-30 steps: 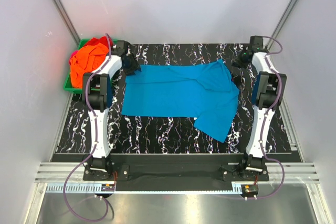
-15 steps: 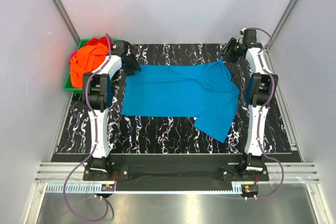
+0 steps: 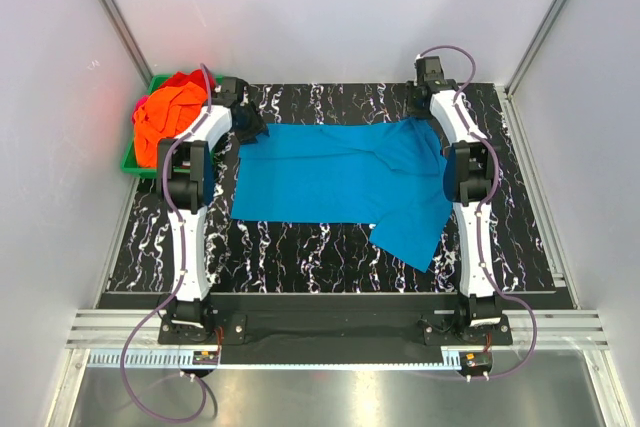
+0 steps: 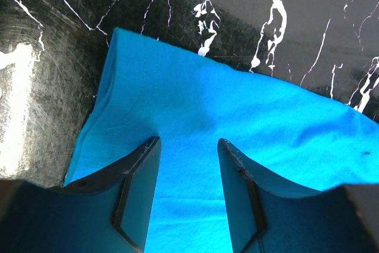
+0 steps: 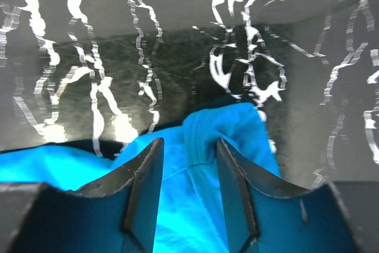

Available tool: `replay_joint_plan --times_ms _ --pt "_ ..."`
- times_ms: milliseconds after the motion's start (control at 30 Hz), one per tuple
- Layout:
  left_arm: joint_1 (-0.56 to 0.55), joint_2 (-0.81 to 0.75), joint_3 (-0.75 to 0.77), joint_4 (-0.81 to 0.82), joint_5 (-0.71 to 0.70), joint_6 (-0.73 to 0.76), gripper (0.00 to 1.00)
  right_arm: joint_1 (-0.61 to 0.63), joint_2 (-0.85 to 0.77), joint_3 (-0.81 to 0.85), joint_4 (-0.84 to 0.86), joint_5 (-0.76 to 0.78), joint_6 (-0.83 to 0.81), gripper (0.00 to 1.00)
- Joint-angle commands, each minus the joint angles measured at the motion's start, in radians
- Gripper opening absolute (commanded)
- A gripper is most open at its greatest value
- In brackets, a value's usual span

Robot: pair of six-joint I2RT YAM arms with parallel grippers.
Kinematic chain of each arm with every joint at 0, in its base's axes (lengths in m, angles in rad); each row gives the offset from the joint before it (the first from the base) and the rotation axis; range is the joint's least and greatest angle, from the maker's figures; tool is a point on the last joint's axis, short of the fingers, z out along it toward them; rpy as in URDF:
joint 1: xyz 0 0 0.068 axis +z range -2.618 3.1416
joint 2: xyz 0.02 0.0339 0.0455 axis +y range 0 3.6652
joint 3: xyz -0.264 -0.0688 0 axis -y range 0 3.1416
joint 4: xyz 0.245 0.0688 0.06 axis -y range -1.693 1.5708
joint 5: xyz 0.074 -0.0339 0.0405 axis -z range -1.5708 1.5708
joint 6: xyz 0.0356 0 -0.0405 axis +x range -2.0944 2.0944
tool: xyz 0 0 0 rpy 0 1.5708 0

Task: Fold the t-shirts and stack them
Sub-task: Fold the tshirt

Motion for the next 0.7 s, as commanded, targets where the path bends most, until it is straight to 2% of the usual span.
replay_joint_plan --times_ms 0,167,367,500,667 --pt "-0.001 0.026 -0.016 -0.08 0.001 0.011 0.5 0.006 -0.024 0.024 0.004 0.152 -0.113 0.47" --pt "-0.001 0.04 0.002 -0.086 0.005 0.017 0.5 0.011 -0.021 0.028 0.016 0.227 -0.164 0.4" --pt "-0.001 0.055 0.02 -0.094 0.005 0.022 0.5 0.012 -0.016 0.045 0.025 0.137 -0.159 0.38" --pt "-0.001 0.058 0.019 -0.091 0.008 0.016 0.5 0.02 -0.001 0.059 0.021 0.202 -0.162 0.33" --pt "-0.001 0.061 0.019 -0.091 0.013 0.017 0.5 0.026 -0.011 0.031 0.038 0.17 -0.211 0.31"
